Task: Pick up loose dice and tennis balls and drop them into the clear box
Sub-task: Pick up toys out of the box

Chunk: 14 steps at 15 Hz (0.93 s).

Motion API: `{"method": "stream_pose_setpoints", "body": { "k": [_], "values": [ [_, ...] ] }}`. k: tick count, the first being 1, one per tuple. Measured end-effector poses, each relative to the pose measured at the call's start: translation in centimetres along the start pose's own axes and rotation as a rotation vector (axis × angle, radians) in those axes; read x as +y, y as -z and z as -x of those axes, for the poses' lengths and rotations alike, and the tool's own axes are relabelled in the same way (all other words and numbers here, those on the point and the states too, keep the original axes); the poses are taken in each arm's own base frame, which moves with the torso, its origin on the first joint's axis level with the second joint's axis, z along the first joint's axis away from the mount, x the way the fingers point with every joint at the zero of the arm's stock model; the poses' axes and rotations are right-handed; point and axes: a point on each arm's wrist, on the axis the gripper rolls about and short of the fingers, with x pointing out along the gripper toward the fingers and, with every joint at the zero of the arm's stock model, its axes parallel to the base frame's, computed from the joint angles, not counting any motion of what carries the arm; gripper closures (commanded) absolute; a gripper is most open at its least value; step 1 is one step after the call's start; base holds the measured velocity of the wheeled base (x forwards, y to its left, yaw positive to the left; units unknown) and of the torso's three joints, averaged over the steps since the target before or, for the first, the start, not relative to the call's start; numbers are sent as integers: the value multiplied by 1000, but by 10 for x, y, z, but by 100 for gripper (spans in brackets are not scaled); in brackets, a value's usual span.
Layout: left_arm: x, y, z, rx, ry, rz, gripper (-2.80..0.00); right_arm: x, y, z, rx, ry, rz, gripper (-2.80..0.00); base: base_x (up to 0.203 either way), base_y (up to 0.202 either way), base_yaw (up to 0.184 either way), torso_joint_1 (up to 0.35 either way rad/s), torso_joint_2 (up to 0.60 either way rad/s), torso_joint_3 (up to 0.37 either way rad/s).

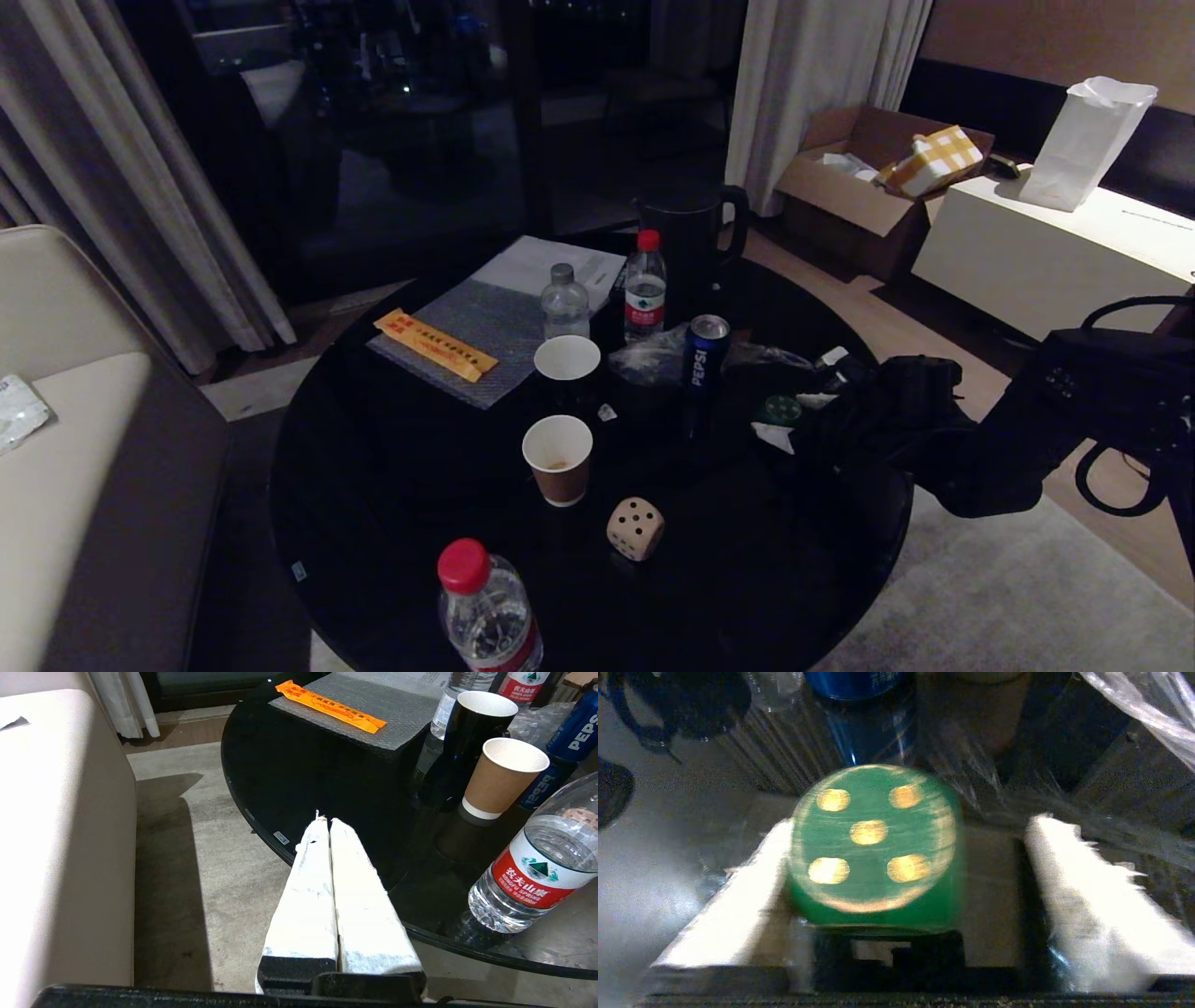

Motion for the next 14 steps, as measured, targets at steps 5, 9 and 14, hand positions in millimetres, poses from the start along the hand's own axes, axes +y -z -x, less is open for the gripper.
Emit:
{"method": "stream_pose_setpoints", "body": {
  "k": [5,9,14],
  "values": [
    [0,0,0,0,0,0,0,-1,5,-2,8,17,-2,0,0,0,0,0,0,0],
    [0,0,0,0,-1,0,0,0,9,8,-19,75,14,0,0,0,0,0,0,0],
    [0,0,0,0,0,0,0,14,-12,53,-26,190,-82,0,0,0,0,0,0,0]
  ]
}}
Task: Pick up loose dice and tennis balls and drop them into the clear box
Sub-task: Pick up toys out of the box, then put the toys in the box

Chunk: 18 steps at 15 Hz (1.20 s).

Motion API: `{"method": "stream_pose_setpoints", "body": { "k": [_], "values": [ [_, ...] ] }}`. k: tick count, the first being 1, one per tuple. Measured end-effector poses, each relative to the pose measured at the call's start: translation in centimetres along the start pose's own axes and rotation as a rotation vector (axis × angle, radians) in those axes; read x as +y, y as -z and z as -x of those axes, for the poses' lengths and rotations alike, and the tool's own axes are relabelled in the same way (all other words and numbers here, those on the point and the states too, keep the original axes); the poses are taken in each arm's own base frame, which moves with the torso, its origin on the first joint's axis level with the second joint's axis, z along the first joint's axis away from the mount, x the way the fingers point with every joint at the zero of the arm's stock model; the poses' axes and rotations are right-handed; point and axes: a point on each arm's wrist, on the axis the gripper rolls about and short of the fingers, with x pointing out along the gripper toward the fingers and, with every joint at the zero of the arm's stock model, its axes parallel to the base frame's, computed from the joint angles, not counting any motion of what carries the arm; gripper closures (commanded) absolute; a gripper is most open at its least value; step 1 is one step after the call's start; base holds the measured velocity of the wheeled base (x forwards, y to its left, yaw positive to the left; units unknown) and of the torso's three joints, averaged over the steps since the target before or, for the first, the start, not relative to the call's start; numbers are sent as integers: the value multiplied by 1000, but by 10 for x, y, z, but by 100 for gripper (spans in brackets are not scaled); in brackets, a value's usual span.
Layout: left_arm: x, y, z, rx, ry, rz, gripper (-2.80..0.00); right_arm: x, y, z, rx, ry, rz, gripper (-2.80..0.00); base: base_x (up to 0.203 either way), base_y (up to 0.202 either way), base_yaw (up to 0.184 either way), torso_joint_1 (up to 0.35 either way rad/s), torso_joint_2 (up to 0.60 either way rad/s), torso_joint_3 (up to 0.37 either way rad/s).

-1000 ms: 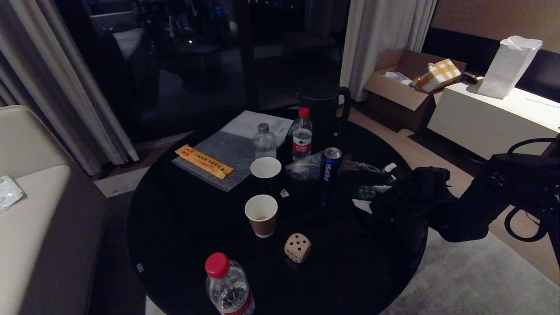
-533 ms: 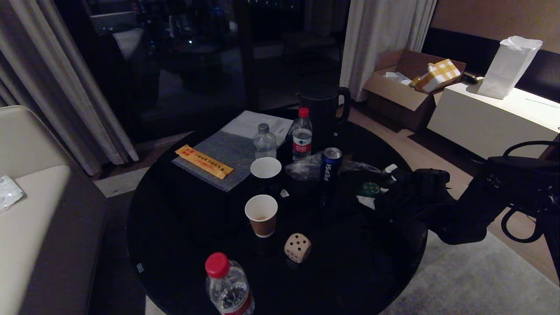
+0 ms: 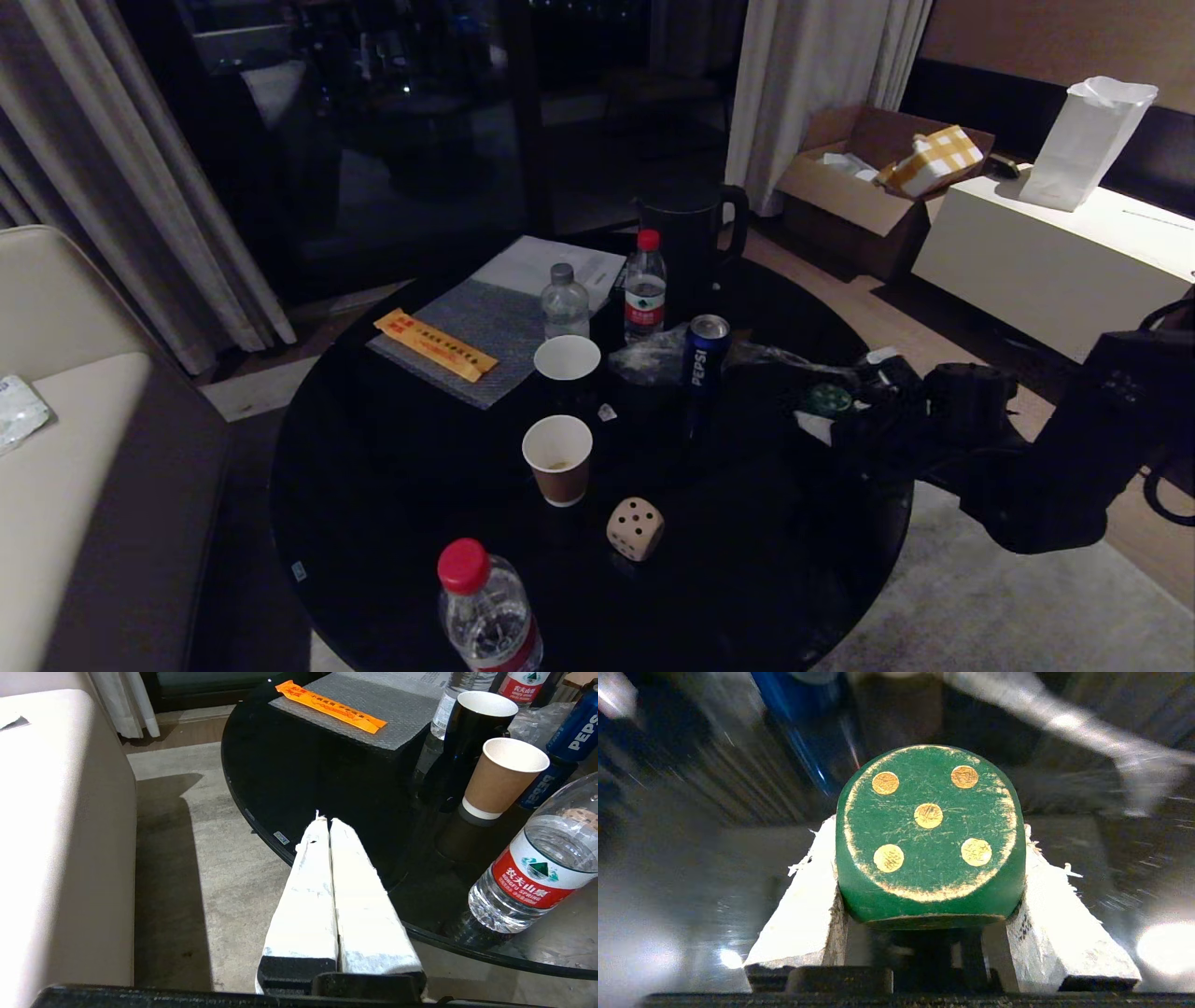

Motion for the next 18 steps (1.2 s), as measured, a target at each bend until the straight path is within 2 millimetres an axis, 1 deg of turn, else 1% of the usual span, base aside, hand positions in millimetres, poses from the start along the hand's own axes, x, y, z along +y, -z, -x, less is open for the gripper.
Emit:
{"method": "stream_pose_setpoints", "body": {
  "k": [2,4,6,7,8,9,10,12,13,15,16,18],
  "values": [
    [0,0,0,0,0,0,0,5,-27,31,-10,28,-72,0,0,0,0,0,0,0],
    [0,0,0,0,0,0,0,12,-51,73,-3,69,-141,0,0,0,0,0,0,0],
    [0,0,0,0,0,0,0,22,-70,125,-2,125,-193,0,0,0,0,0,0,0],
    [0,0,0,0,0,0,0,28,-76,154,-5,155,-212,0,0,0,0,0,0,0],
    [0,0,0,0,-1,0,0,35,-77,182,-4,182,-226,0,0,0,0,0,0,0],
    [0,0,0,0,0,0,0,44,-72,212,1,212,-239,0,0,0,0,0,0,0],
    [0,0,0,0,0,0,0,53,-59,241,9,241,-254,0,0,0,0,0,0,0],
    [0,0,0,0,0,0,0,71,-29,285,11,291,-283,0,0,0,0,0,0,0],
    [0,0,0,0,0,0,0,80,-14,302,10,314,-296,0,0,0,0,0,0,0],
    [0,0,0,0,0,0,0,94,12,326,3,350,-311,0,0,0,0,0,0,0],
    [0,0,0,0,0,0,0,99,23,334,1,367,-316,0,0,0,0,0,0,0],
    [0,0,0,0,1,0,0,108,39,346,-1,401,-313,0,0,0,0,0,0,0]
  ]
}}
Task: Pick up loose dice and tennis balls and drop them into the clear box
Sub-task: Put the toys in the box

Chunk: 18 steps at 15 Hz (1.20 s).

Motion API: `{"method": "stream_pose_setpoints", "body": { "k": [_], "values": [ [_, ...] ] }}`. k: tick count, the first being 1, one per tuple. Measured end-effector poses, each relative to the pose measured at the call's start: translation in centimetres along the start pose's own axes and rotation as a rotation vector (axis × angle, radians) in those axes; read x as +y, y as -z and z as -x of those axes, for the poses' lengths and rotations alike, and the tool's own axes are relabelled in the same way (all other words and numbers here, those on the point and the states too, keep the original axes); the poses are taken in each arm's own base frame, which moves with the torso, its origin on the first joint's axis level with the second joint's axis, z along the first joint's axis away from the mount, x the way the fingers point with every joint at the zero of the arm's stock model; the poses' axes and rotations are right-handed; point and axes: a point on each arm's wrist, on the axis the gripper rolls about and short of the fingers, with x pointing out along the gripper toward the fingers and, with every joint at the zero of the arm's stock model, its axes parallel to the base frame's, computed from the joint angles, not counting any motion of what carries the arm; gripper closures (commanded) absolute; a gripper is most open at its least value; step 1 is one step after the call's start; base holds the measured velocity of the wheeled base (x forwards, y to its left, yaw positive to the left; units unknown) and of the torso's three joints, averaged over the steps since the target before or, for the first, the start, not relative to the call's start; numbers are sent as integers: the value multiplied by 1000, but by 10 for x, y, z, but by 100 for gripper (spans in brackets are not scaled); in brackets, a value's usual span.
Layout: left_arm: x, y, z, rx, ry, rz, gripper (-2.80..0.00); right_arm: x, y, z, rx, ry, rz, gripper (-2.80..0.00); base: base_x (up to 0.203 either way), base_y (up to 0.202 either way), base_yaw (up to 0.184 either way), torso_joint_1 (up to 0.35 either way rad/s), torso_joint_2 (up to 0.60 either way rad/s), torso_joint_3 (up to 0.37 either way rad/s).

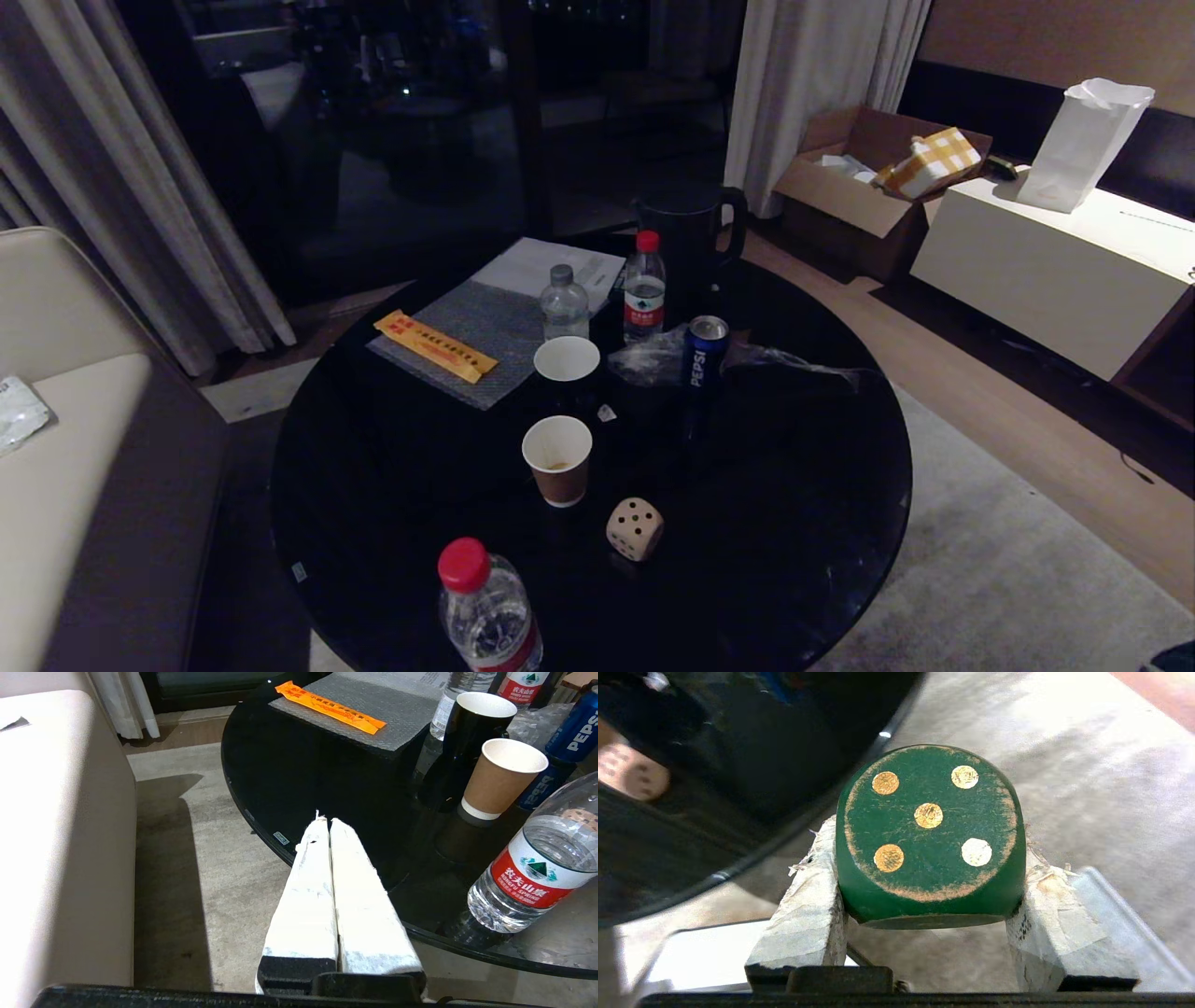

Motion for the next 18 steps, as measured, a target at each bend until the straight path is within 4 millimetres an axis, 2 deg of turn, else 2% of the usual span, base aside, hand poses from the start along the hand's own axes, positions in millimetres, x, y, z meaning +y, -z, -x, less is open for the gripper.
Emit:
{"method": "stream_pose_setpoints", "body": {
  "k": [2,5,10,14,18],
  "values": [
    [0,0,0,0,-1,0,0,-3,11,6,-4,65,37,0,0,0,0,0,0,0],
    [0,0,0,0,-1,0,0,-3,13,9,-34,74,57,0,0,0,0,0,0,0],
    [0,0,0,0,-1,0,0,-3,16,16,-108,-18,69,0,0,0,0,0,0,0],
    [0,0,0,0,-1,0,0,-5,21,27,-262,-44,69,0,0,0,0,0,0,0],
    [0,0,0,0,-1,0,0,-5,23,31,-311,-52,66,0,0,0,0,0,0,0]
  ]
}}
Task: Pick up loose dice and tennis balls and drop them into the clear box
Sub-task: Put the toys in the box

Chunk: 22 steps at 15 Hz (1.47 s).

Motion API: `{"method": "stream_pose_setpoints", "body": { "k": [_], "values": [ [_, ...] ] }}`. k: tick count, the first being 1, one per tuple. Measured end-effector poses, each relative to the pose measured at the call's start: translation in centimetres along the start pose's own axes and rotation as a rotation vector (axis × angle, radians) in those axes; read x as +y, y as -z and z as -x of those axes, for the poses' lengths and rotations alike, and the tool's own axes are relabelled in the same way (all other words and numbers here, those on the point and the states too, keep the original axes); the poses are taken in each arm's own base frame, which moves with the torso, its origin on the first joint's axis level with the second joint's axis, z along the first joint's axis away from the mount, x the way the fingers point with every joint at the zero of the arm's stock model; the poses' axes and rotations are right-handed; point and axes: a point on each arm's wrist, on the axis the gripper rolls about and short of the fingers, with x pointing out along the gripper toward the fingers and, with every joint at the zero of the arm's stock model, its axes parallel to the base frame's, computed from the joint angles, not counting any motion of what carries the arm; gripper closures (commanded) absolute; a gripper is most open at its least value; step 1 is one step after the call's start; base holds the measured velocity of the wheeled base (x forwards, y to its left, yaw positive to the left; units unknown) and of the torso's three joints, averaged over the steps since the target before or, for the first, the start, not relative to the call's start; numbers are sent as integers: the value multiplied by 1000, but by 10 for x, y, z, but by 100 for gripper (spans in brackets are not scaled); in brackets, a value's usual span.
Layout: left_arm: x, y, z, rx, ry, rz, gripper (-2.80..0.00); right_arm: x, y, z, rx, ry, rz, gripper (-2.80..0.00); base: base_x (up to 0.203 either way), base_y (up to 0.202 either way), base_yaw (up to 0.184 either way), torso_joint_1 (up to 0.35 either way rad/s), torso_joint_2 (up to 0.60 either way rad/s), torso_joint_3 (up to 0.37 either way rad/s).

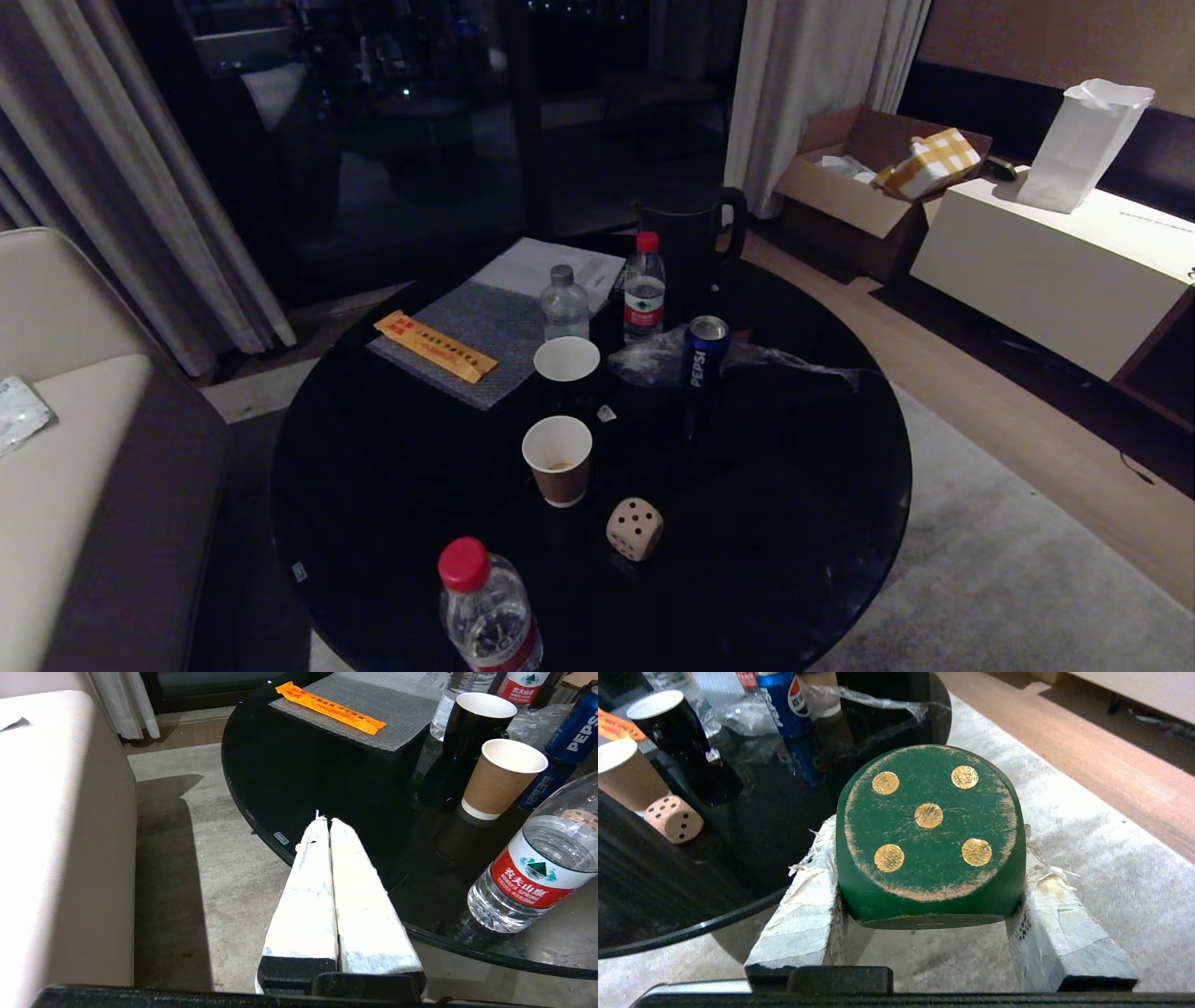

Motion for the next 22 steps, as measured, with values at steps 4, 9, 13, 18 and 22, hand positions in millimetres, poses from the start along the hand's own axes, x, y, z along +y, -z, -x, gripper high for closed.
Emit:
{"method": "stream_pose_setpoints", "body": {
  "k": [4,9,13,18,22],
  "values": [
    [0,0,0,0,0,0,0,0,0,1,-11,1,-4,0,0,0,0,0,0,0],
    [0,0,0,1,6,-10,0,0,0,1,-11,2,-4,0,0,0,0,0,0,0],
    [0,0,0,2,6,-11,0,0,0,1,-11,2,-4,0,0,0,0,0,0,0],
    [0,0,0,2,4,-9,0,0,0,1,-11,2,-4,0,-147,0,0,4,2,2],
    [0,0,0,1,1,1,0,0,0,1,-11,2,-4,0,0,0,0,0,0,0]
  ]
}}
